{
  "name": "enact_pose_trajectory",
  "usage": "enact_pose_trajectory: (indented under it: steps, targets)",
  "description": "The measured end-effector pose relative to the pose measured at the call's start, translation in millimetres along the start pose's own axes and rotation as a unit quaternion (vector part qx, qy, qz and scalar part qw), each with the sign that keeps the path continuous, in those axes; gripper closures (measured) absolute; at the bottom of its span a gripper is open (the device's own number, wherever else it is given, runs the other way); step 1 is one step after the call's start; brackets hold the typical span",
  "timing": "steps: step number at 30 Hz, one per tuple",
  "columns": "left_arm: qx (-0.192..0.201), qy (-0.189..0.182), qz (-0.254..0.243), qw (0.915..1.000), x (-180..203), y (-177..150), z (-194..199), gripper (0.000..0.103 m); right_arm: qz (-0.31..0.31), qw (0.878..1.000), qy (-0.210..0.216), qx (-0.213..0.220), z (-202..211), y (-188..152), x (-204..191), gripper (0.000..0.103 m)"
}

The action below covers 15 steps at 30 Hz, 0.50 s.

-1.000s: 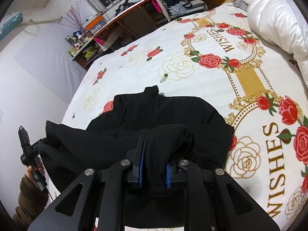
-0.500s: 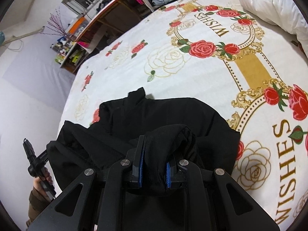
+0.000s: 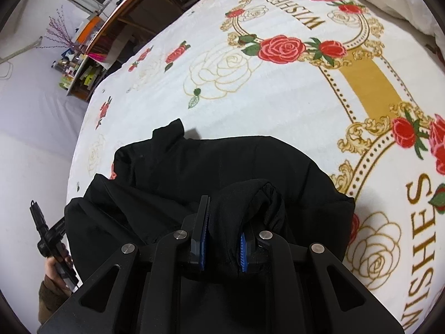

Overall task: Fold large clothes
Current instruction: 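Lay the held hem over the coat near the collar with both grippers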

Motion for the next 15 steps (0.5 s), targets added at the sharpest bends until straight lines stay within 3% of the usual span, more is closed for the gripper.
enact_pose_trajectory:
  steps: [9, 11, 13, 15]
  targets:
    - [-0.001, 0.003, -0.008, 1.0000, 1.2, 0.0, -2.8, 0.082, -0.011, 1.000, 0.009, -0.014, -6.7, 1.5, 4.6, 0.084]
    - [0.004, 0.003, -0.005, 1.0000, -0.2, 0.3, -0.4, 0.073, -0.015, 1.000, 0.012, -0.015, -6.9, 2.2, 4.3, 0.083]
    - [0.009, 0.005, 0.004, 0.9999, -3.5, 0.7, 3.1, 0.055, -0.016, 1.000, 0.010, -0.014, -5.7, 3.0, 3.5, 0.083]
    - [0.013, -0.001, 0.013, 0.9998, -6.9, 1.5, 7.3, 0.047, -0.010, 1.000, 0.006, -0.013, -4.2, 3.0, 1.3, 0.082]
Point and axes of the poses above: each gripper's, at about its wrist camera, not at the fingertips, and z roughly against the way its jaws point, x to its right, y to its top, the point moved 5 cm from there along -z, roughly the way its jaws point, and after that the axes turned 3 degrees about -y, right-handed, at the moved point
